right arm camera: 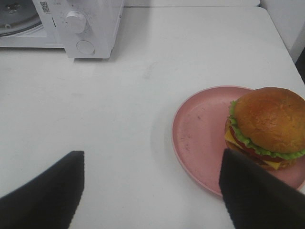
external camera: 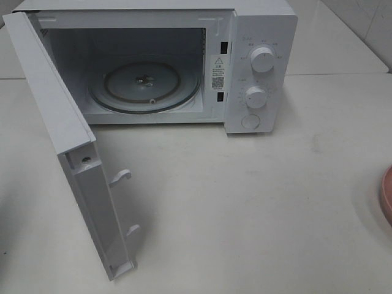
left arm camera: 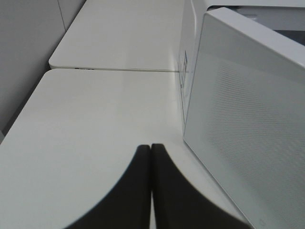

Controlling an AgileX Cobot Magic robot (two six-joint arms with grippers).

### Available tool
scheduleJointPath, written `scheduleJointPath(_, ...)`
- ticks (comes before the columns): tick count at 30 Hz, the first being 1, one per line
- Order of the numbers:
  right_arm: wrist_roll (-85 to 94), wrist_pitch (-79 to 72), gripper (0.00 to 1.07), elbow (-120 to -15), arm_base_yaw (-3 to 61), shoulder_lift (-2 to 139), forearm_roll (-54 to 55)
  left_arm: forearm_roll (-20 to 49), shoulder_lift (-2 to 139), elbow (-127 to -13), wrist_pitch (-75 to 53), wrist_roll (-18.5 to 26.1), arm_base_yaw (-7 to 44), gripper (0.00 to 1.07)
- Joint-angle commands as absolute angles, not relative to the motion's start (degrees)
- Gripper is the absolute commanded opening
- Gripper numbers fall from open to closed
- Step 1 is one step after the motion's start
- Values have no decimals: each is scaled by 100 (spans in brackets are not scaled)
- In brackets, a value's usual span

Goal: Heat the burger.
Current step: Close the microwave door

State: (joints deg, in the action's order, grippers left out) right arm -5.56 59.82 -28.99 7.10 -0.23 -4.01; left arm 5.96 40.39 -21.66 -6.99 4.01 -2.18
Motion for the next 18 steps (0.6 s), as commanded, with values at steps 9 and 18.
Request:
scheduleJointPath(9, -476, 5953, 75, -2905, 670, -183, -384, 453, 5787, -1318, 2830, 390, -223, 0)
scheduleJointPath(18, -476, 5953, 75, -2905, 670, -183, -384, -682, 7580, -1312, 4486, -298, -223, 0)
